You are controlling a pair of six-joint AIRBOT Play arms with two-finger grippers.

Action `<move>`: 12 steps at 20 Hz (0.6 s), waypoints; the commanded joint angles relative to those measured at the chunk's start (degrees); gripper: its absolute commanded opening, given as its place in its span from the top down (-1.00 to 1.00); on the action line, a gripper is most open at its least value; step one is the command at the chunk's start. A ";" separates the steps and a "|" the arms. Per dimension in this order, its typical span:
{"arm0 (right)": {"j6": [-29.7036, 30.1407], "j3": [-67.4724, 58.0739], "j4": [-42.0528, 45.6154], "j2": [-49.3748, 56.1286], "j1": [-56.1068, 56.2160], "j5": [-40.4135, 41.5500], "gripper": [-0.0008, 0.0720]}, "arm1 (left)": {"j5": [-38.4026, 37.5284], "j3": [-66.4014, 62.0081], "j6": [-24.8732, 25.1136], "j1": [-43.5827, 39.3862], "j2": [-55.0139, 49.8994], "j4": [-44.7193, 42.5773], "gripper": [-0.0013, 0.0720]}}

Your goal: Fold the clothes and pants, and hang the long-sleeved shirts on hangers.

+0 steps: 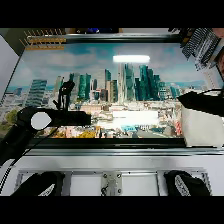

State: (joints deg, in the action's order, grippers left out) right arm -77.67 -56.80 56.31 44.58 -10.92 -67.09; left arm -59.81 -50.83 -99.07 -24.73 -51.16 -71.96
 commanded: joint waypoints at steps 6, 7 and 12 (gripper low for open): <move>1.33 0.55 -1.55 1.22 10.36 -0.48 0.90 | 0.04 0.02 0.02 -0.04 0.02 0.00 0.92; 1.33 0.55 -1.53 1.22 10.36 -0.50 0.90 | 0.04 0.02 0.02 -0.04 0.02 0.00 0.92; 1.36 0.55 -1.53 1.22 10.36 -0.48 0.90 | 0.04 0.02 0.02 -0.04 0.02 0.00 0.92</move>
State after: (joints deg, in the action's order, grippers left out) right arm -76.42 -56.27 54.83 45.76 -0.75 -67.55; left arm -59.79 -50.83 -99.07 -24.73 -51.16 -71.96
